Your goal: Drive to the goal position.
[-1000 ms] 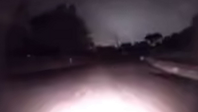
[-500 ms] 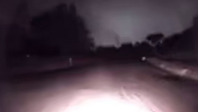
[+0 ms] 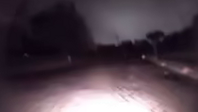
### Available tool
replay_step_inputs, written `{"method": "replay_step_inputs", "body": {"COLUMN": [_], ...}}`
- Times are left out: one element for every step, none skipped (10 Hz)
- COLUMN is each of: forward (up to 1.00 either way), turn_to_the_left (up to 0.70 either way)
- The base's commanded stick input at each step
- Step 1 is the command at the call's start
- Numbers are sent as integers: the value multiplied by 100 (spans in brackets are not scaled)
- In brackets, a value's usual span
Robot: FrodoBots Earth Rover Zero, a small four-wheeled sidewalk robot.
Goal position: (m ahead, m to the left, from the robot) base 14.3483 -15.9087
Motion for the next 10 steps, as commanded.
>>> {"method": "replay_step_inputs", "body": {"forward": [0,0,0,0,0,0,0,46,68,70], "turn_to_the_left": [0,0,0,0,0,0,0,0,0,0]}}
